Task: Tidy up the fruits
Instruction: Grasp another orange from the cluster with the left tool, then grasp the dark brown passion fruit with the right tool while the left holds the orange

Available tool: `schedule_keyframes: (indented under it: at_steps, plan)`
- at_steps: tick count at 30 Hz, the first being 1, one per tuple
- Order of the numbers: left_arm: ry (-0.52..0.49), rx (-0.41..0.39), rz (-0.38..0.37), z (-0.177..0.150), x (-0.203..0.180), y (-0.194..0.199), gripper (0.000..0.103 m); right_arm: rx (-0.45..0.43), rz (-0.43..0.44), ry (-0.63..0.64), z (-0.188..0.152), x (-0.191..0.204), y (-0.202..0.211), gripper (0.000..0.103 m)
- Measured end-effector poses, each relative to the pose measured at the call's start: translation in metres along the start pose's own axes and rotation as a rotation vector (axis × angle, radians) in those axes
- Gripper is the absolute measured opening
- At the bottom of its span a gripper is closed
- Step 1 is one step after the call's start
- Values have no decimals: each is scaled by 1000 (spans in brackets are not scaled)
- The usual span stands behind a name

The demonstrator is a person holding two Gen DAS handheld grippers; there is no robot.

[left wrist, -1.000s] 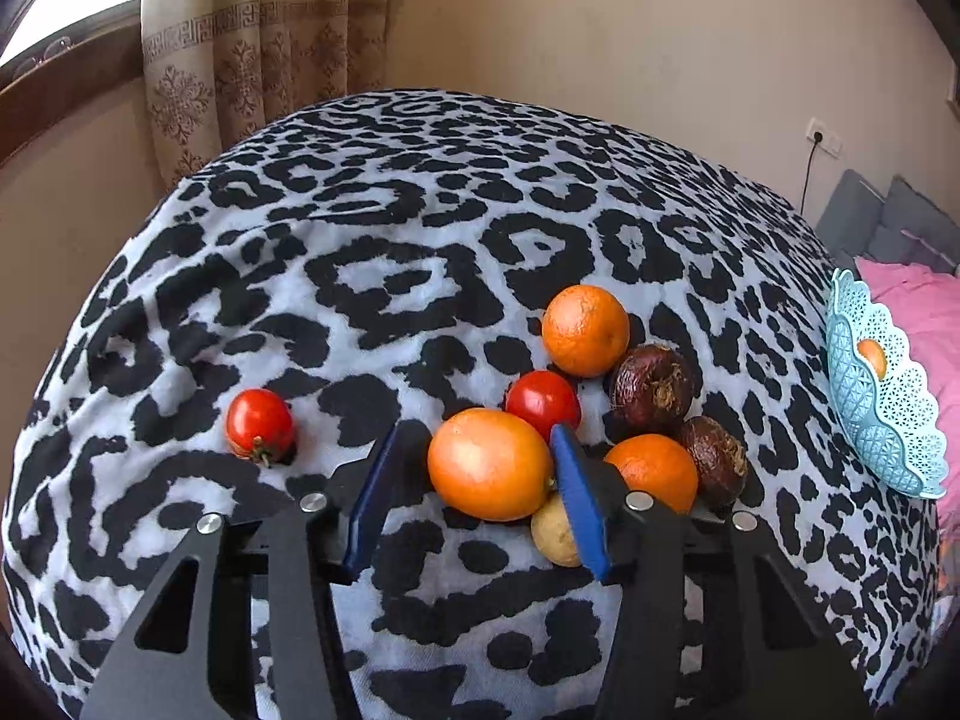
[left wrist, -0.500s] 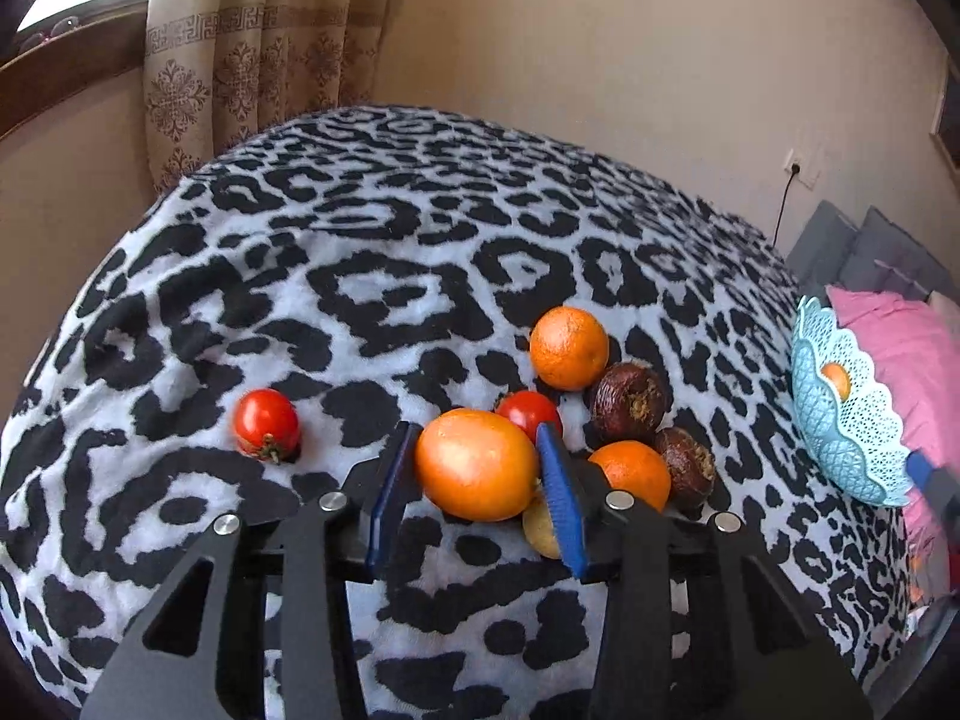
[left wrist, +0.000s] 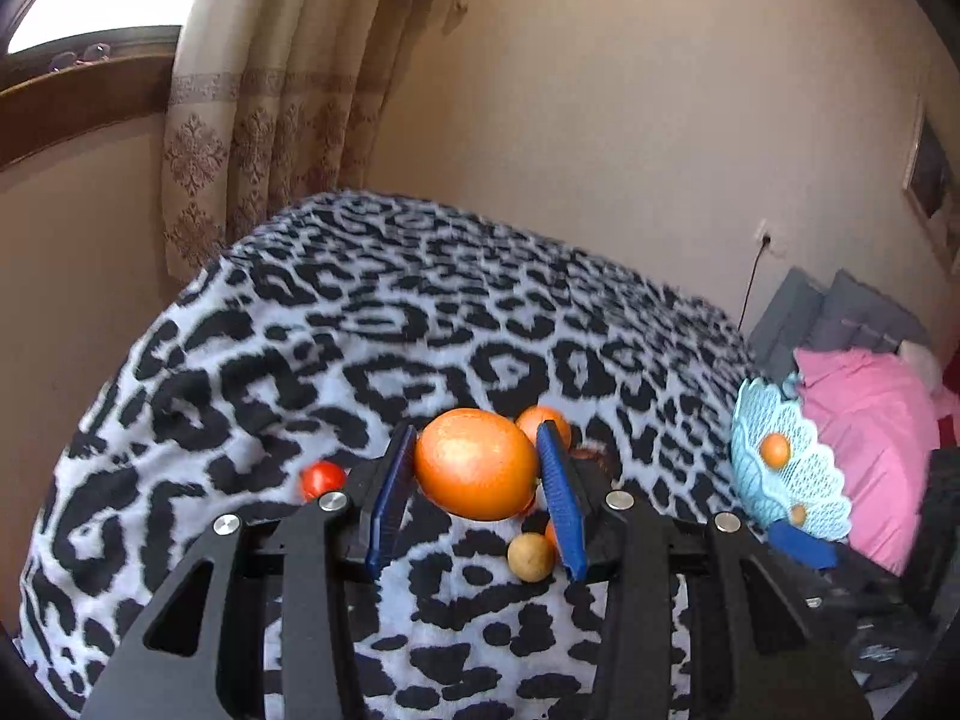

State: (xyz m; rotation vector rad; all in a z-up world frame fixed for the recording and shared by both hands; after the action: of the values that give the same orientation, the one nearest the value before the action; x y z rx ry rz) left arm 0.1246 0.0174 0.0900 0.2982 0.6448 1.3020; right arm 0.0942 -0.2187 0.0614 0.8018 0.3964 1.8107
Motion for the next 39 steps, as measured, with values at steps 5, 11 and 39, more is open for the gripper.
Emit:
schedule_keyframes:
  at_steps: [5,11,39]
  plan:
    - [12,-51,6,13,5,23,42,66,-12,33,6,12,-31,62]
    - [41,-94,-4,24,11,43,42,137,-5,16,6,12,-61,51]
    - [47,-87,-11,22,8,43,42,206,80,-194,9,-13,-91,41]
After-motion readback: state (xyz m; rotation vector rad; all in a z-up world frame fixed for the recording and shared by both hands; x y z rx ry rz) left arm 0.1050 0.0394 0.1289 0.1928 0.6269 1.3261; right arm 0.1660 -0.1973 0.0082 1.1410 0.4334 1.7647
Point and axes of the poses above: each gripper's, at about its wrist camera, not at the fingertips, and y roughly against the way its jaws point, x to its left, z to its top, the point moved 2 cm from there along -y, roughly the way its jaws point, and after that the axes turned 1 degree about -y, right-handed, at the moved point
